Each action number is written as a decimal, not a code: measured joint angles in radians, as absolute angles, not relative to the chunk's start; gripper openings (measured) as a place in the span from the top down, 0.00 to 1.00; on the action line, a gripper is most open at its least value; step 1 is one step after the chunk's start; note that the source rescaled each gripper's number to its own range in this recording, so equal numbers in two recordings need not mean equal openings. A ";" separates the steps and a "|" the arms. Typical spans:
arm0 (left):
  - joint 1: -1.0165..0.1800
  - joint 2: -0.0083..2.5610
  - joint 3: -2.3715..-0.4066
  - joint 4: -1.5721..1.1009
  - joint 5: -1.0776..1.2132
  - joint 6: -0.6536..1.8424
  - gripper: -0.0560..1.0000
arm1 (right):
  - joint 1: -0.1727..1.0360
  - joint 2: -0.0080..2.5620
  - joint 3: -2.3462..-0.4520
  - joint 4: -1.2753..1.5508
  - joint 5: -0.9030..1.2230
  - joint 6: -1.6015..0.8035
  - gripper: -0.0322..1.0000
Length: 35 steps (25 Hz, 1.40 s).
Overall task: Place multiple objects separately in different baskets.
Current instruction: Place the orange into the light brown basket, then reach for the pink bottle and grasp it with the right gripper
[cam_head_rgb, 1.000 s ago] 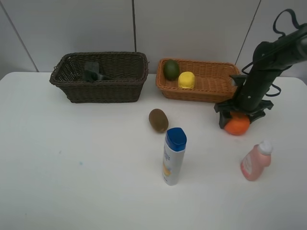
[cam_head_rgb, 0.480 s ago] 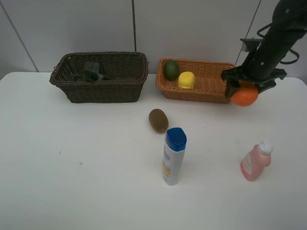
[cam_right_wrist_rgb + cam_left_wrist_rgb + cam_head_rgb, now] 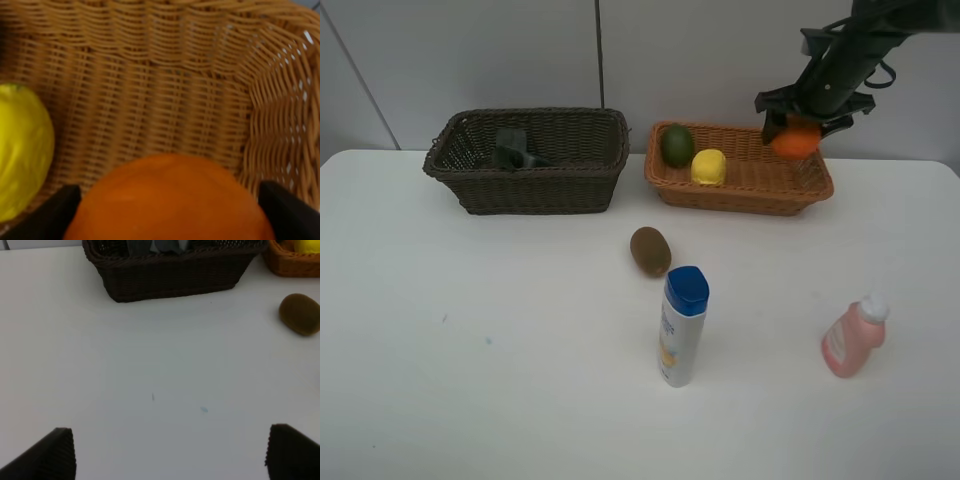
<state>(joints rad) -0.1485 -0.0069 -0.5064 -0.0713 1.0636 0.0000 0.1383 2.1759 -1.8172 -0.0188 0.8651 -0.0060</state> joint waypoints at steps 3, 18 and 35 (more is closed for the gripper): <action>-0.149 -0.007 -0.506 -0.071 1.064 0.000 0.00 | 0.139 2.226 -1.875 -0.019 0.882 -0.006 0.14; -0.149 -0.007 -0.506 -0.071 1.064 0.000 0.00 | 0.147 2.082 -1.872 0.060 1.205 0.007 0.00; -0.149 -0.007 -0.506 -0.071 1.064 0.000 0.00 | 0.239 1.398 -1.031 0.048 1.221 0.089 0.00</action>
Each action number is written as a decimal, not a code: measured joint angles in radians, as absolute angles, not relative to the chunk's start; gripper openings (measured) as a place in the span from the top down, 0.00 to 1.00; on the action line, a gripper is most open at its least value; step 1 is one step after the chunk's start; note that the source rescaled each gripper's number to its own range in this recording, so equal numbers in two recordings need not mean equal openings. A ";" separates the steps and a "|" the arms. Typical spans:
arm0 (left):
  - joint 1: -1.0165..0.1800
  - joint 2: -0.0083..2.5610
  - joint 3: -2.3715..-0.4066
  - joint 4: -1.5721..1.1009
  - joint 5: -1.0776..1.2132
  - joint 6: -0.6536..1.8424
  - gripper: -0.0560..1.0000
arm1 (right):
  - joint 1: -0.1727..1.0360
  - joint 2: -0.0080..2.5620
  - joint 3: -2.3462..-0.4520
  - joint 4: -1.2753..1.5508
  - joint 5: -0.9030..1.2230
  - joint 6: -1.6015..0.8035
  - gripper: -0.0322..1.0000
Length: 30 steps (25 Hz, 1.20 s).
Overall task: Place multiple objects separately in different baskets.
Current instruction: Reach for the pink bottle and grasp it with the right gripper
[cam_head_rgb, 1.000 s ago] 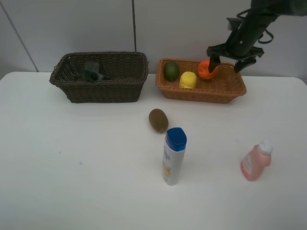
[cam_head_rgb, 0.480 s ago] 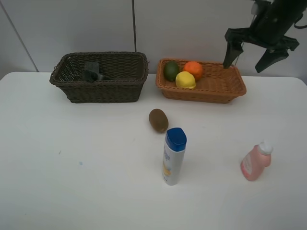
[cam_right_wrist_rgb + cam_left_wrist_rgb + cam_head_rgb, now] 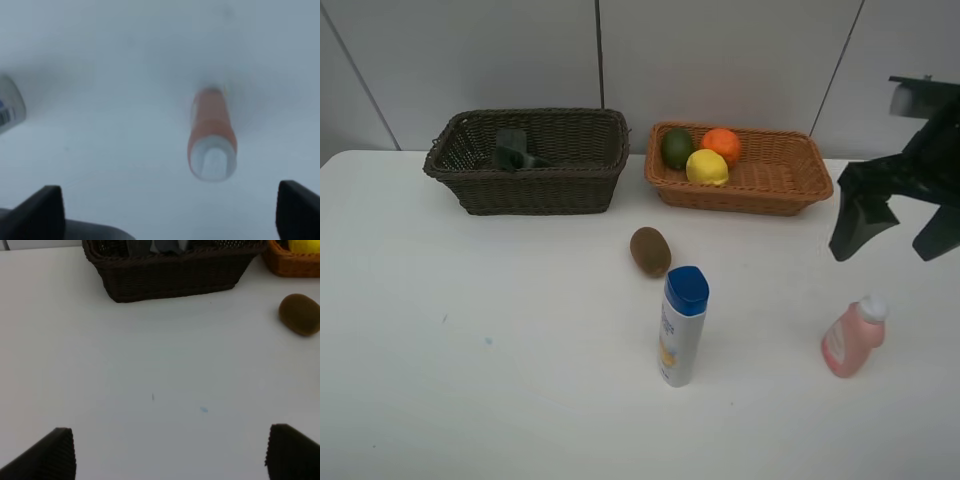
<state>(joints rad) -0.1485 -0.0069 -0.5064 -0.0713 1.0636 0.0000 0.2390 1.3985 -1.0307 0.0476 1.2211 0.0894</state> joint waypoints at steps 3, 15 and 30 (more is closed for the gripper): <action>-0.149 -0.007 -0.506 -0.071 1.064 0.000 0.00 | 0.242 1.381 -0.930 0.039 1.180 0.095 0.00; -0.149 -0.007 -0.506 -0.071 1.064 0.000 0.00 | 0.241 1.475 -0.725 0.022 0.890 0.115 0.00; -0.149 -0.007 -0.506 -0.071 1.064 0.000 0.00 | 0.241 1.600 -0.719 0.011 0.891 0.073 0.97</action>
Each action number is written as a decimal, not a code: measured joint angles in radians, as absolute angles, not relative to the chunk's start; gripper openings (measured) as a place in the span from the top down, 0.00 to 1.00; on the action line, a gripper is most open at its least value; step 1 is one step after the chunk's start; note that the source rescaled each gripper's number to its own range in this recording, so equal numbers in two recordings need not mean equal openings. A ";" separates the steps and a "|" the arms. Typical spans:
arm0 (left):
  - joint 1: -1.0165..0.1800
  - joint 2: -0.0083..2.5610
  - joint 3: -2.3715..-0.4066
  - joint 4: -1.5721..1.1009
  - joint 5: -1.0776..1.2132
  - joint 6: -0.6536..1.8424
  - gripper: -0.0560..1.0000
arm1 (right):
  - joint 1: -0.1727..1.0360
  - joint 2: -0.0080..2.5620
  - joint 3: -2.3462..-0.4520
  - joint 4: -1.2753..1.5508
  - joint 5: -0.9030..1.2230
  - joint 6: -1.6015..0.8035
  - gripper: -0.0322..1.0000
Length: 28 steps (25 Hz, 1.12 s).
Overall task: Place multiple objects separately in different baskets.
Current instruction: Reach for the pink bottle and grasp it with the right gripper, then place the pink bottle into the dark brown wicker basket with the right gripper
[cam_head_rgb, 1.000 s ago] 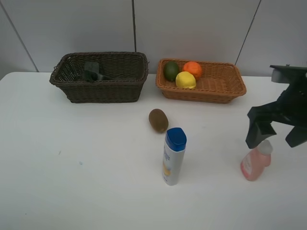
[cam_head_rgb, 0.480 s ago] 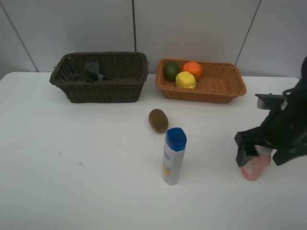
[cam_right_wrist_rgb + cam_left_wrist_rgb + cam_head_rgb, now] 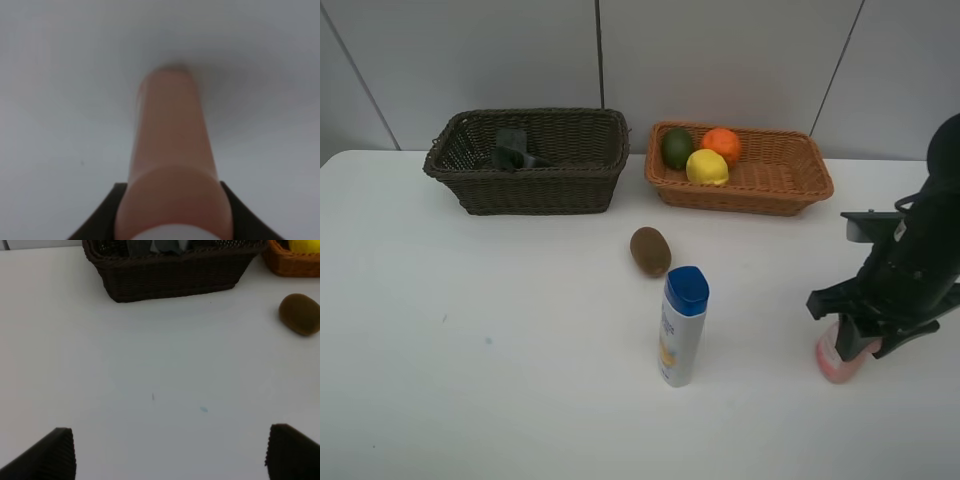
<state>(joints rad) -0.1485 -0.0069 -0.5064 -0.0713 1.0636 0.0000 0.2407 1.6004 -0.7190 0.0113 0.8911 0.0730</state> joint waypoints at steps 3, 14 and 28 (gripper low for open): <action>-0.149 -0.007 -0.506 -0.071 1.064 0.000 0.00 | 0.241 1.579 -0.755 0.011 0.928 0.072 0.97; -0.149 -0.007 -0.506 -0.071 1.064 0.000 0.00 | 0.371 1.570 -1.213 0.012 0.912 0.024 0.97; -0.149 -0.007 -0.506 -0.071 1.064 0.000 0.00 | 0.590 2.029 -1.583 0.126 0.054 0.019 0.97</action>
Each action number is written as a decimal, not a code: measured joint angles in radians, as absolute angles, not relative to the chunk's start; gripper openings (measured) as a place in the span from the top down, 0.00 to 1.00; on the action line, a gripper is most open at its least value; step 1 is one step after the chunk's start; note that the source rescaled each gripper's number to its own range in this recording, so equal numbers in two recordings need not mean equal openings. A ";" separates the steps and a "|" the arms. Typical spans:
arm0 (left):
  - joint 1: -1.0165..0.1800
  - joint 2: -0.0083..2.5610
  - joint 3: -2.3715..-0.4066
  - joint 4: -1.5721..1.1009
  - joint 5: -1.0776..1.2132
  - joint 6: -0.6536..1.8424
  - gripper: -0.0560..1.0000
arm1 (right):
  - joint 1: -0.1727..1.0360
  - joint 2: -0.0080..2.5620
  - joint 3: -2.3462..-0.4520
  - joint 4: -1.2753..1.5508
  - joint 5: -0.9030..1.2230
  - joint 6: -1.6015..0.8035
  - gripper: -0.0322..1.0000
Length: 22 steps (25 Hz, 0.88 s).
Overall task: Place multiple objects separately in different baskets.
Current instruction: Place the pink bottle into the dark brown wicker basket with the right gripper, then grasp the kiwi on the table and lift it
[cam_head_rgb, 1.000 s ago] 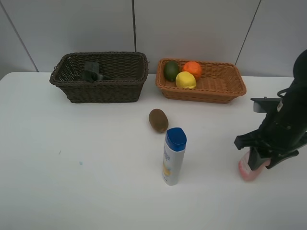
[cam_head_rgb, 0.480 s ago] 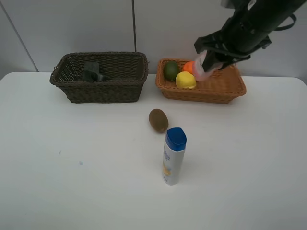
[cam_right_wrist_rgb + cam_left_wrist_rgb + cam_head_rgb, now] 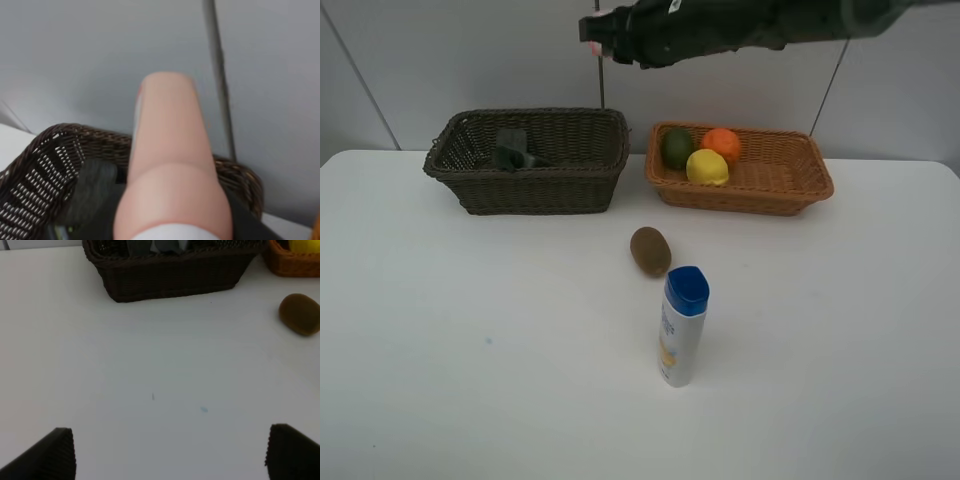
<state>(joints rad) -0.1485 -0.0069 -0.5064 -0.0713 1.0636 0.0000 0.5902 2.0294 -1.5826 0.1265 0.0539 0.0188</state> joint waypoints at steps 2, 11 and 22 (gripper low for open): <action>-0.149 -0.007 -0.506 -0.071 1.064 0.000 0.00 | 0.601 2.111 -1.605 0.126 -0.025 0.018 0.97; -0.149 -0.007 -0.506 -0.071 1.064 0.000 0.00 | 0.610 2.288 -1.720 0.126 -0.027 0.018 0.44; -0.149 -0.007 -0.506 -0.071 1.064 0.000 0.00 | 0.610 2.208 -1.722 0.126 0.265 0.018 0.02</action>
<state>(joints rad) -0.1485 -0.0069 -0.5064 -0.0713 1.0636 0.0000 0.6104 2.2083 -1.7219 0.1263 0.2647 0.0178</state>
